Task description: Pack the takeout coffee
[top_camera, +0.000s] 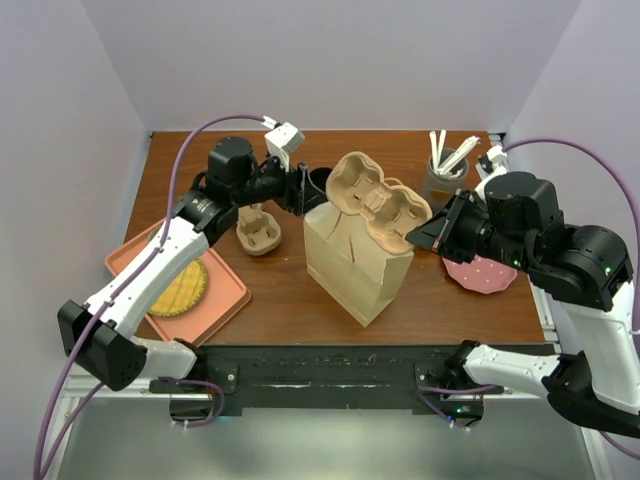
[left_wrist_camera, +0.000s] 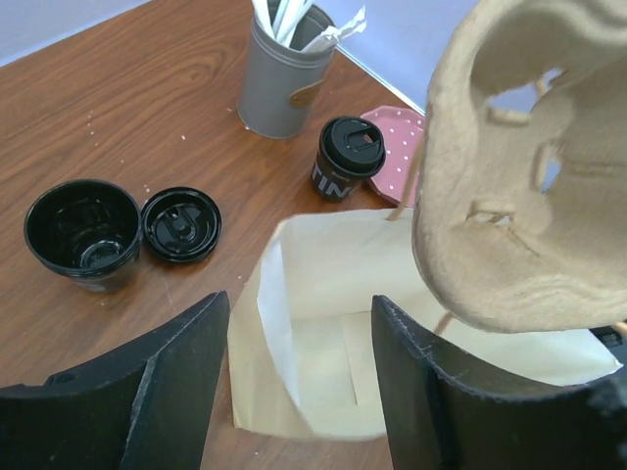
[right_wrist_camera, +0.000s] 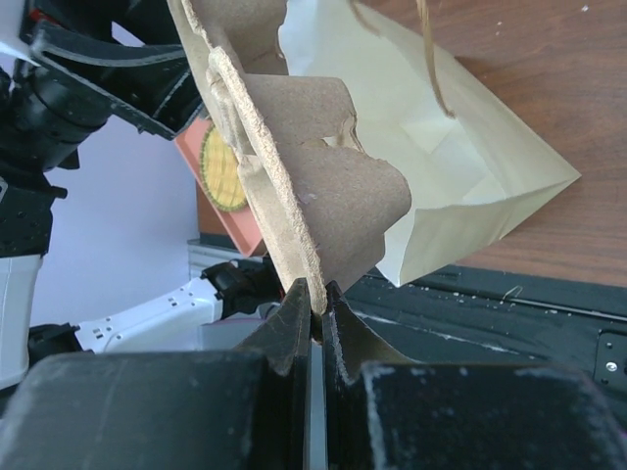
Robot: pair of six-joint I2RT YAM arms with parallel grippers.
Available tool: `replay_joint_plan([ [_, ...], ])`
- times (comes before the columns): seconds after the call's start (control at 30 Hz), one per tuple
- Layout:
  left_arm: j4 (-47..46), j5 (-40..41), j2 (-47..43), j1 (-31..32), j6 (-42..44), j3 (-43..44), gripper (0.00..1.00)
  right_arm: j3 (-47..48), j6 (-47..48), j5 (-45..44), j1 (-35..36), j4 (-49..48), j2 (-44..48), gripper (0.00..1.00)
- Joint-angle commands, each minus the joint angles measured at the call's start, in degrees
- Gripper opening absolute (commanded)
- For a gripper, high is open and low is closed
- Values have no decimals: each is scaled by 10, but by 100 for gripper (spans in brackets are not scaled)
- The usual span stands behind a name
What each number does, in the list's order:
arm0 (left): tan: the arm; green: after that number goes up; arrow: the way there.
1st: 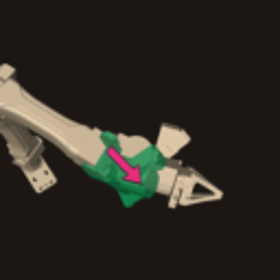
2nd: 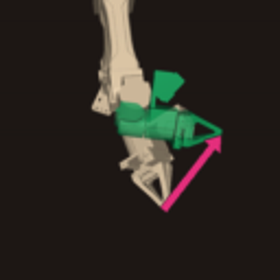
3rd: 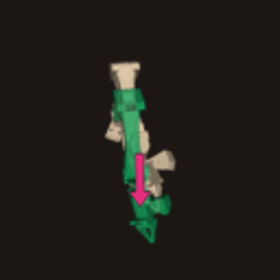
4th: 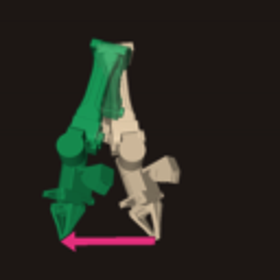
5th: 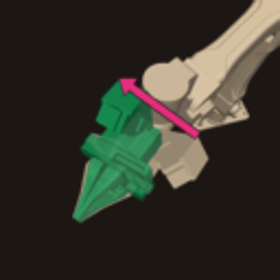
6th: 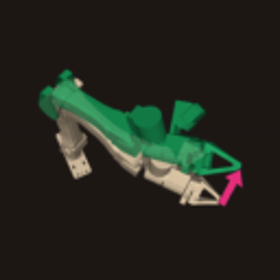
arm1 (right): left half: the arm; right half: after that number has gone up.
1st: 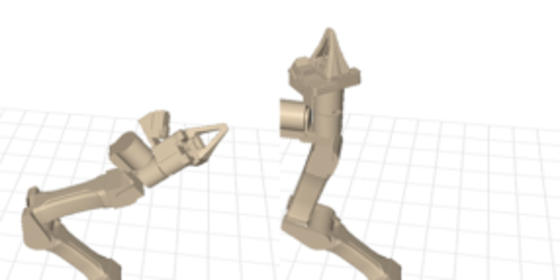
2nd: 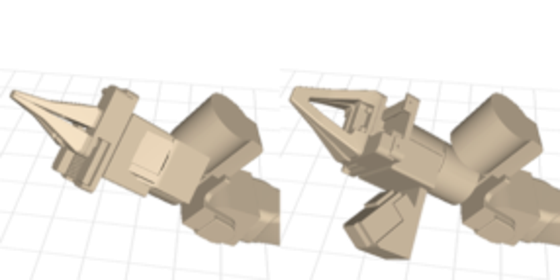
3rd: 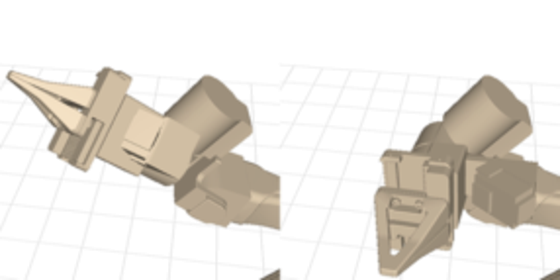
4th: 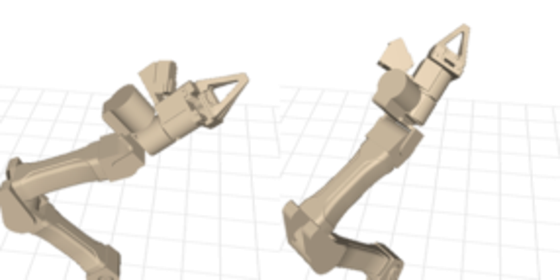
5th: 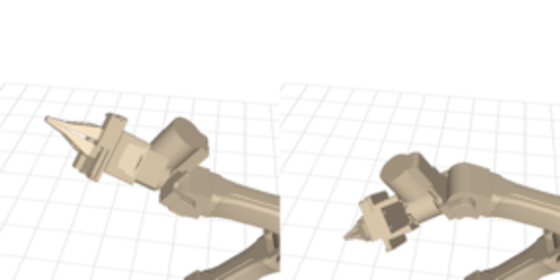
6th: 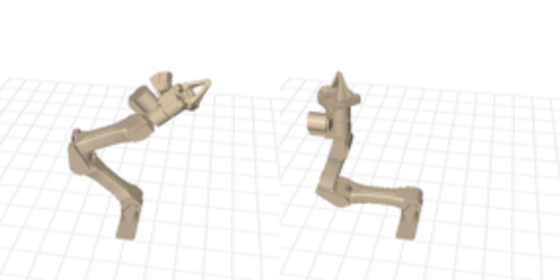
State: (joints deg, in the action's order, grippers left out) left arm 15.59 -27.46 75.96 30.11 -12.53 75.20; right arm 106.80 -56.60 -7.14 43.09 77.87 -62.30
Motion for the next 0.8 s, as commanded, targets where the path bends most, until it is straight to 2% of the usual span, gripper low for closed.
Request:
replay_joint_plan([
  [0.0,4,5,31,13,46,29,65,20,-6,-34,2,49,0,0],
  [0.2,-14,-3,52,20,51,28,61,30,0,-74,2,50,5,0],
  [0.27,-16,-2,52,21,49,28,48,28,0,-80,2,50,5,0],
  [0.3,-16,-3,52,21,48,28,35,27,2,-81,2,50,3,0],
  [0.37,-17,0,50,21,40,28,22,22,7,-78,1,53,3,0],
  [0.4,-19,3,45,21,35,28,8,18,12,-75,2,53,3,0],
  [0.43,-21,9,44,20,13,25,0,13,13,-65,2,53,5,0],
  [0.57,-63,21,35,24,-78,-5,0,-13,25,-34,2,52,2,0],
  [0.77,-55,104,14,38,-173,-21,0,0,38,-15,2,51,-15,0],
])
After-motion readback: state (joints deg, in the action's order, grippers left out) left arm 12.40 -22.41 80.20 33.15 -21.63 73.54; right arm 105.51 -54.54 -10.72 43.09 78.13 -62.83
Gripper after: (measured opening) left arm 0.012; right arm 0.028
